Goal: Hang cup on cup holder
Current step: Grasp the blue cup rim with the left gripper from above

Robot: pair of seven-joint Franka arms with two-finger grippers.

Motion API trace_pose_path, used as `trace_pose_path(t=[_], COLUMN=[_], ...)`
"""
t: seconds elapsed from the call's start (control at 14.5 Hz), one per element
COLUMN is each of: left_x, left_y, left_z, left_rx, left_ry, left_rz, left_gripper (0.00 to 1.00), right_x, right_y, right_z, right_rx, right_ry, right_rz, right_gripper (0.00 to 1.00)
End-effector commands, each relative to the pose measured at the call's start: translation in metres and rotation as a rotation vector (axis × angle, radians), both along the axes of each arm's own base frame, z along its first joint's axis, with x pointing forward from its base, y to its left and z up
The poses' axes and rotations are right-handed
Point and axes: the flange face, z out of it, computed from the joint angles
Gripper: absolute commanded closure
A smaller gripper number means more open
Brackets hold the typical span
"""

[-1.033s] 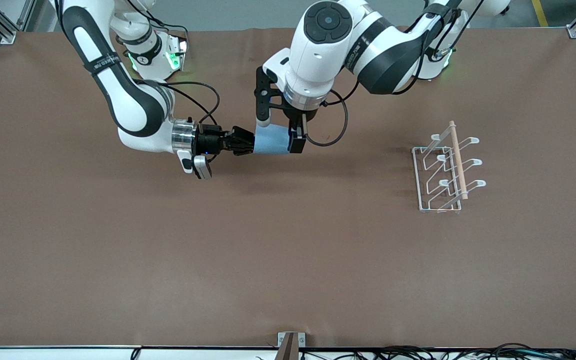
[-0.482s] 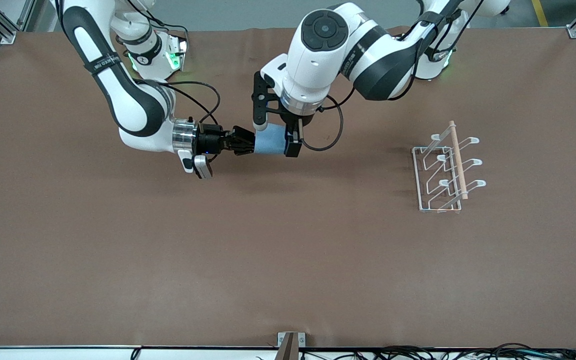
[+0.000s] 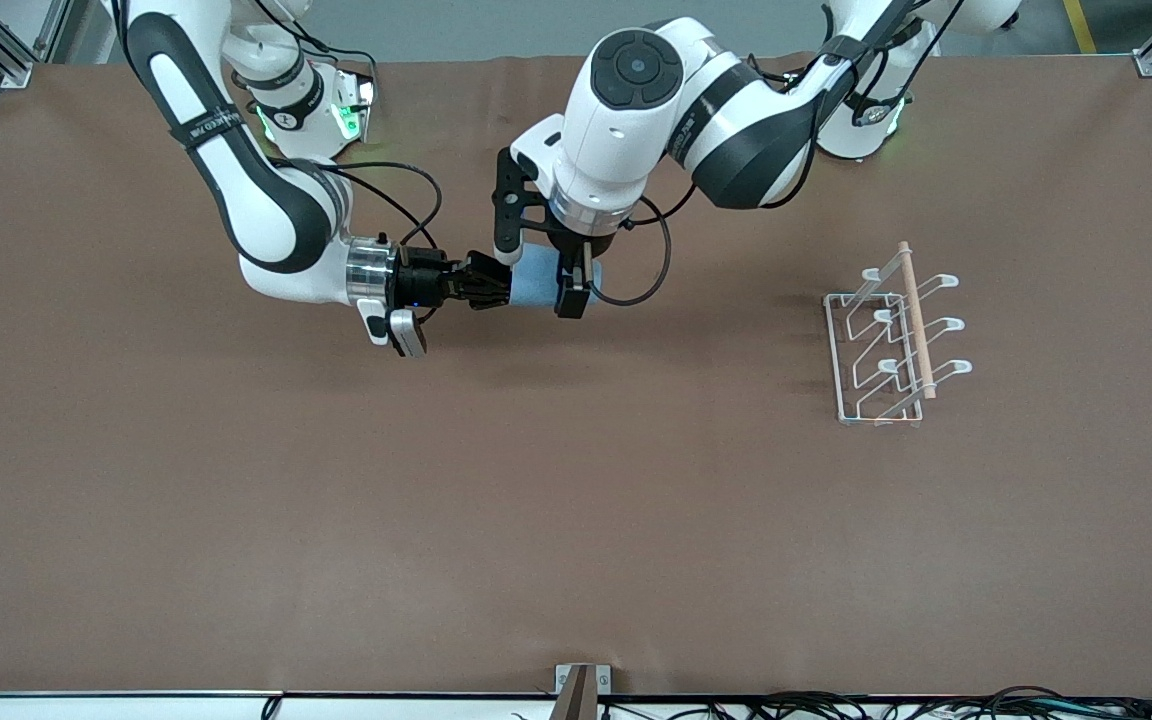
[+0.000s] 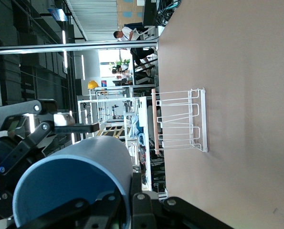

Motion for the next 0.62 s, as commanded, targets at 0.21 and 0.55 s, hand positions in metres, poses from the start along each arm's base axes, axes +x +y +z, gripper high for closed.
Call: trace_pose_path(t=[0.21,0.55], left_x=[0.0048,0.006], left_y=[-0.0059,-0.0044], left_z=[-0.0018,-0.0028], left_rx=[-0.012,-0.008], left_ry=[-0.021,-0.025], left_rz=[-0.022,-0.038], left_gripper=[0.09,0.58], right_x=[-0.0049,-0.0049], right_y=[0.0021,0.0021], right_z=[-0.0005,-0.0005], right_rx=[0.016,0.016], right_ry=[-0.009,-0.009], right_rz=[-0.024,-0.024], right_gripper=[0.99,0.99])
